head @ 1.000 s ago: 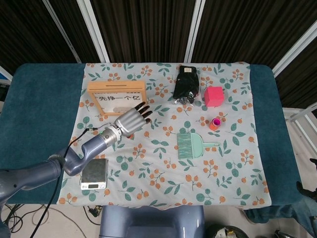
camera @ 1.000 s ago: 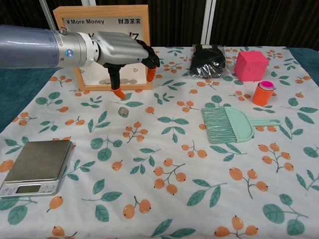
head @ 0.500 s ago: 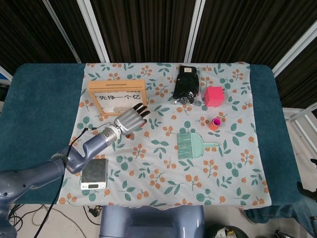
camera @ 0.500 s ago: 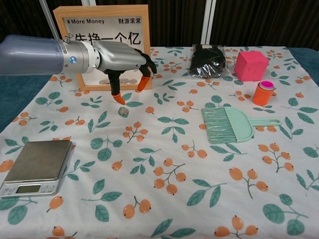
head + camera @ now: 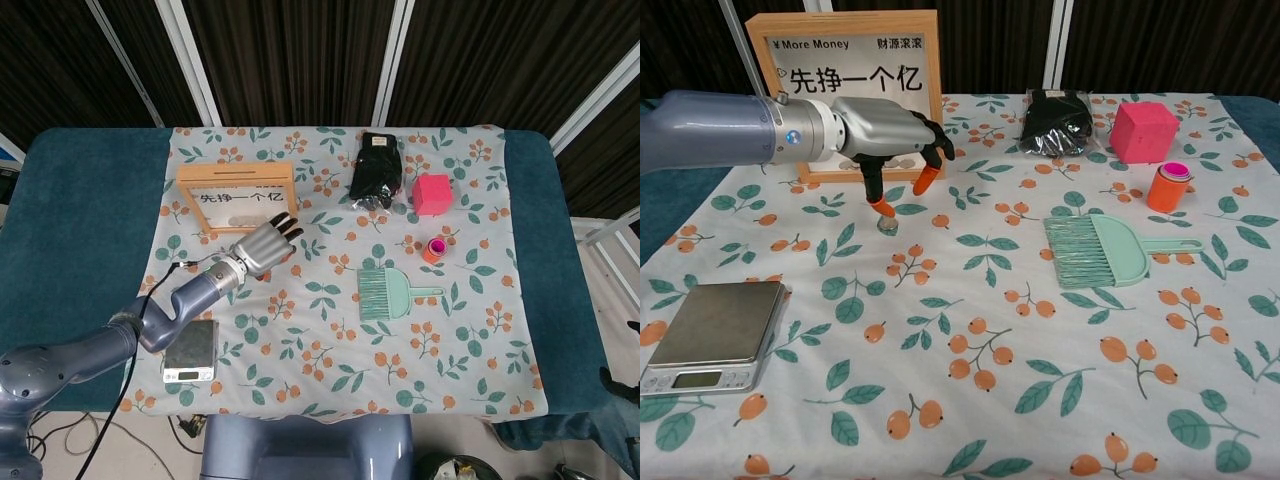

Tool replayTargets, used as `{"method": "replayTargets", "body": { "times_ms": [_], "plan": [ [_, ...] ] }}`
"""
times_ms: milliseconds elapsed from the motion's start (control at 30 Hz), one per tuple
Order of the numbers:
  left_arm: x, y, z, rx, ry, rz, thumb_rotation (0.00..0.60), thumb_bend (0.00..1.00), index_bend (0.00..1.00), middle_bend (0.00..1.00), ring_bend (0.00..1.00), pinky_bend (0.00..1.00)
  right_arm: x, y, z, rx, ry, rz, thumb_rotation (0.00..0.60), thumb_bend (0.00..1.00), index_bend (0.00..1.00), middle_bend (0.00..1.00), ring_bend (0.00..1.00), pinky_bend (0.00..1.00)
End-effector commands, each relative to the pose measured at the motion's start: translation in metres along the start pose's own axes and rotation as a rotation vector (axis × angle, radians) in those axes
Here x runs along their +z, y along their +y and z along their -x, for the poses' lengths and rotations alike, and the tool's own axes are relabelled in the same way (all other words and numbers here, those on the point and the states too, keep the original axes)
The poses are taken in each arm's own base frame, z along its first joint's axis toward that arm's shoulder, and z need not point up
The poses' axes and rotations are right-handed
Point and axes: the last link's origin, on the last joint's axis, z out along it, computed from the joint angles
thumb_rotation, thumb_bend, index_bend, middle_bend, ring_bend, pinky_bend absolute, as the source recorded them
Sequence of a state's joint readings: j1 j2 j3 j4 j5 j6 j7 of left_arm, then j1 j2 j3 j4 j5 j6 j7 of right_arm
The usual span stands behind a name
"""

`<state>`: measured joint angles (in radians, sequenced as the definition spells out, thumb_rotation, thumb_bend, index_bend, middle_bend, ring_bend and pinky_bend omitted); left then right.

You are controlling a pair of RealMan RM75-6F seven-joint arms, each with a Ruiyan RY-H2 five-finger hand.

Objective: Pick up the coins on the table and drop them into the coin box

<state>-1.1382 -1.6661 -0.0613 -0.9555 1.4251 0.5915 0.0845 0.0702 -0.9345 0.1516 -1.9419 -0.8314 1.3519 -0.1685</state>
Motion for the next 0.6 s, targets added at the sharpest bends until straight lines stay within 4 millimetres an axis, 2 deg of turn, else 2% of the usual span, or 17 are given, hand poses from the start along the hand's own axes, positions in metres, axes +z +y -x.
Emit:
{"method": "replayTargets", "body": {
  "times_ms": [33,600],
  "plan": [
    [0.0,0.002,0.004,-0.003,-0.013,0.004,0.6,0.17,0.48,0.12,0.0,0.0,0.0,0.0,0.0,0.001,-0.001,0.001,0.6,0.39,0.19,0.08,0.04,0.0],
    [0.0,0.003,0.016,-0.022,-0.012,-0.004,0.6,0.2,0.52,0.12,0.0,0.0,0.001,0.001,-0.001,0.002,0.006,0.014,0.6,0.39,0.19,0.08,0.04,0.0]
  ]
}}
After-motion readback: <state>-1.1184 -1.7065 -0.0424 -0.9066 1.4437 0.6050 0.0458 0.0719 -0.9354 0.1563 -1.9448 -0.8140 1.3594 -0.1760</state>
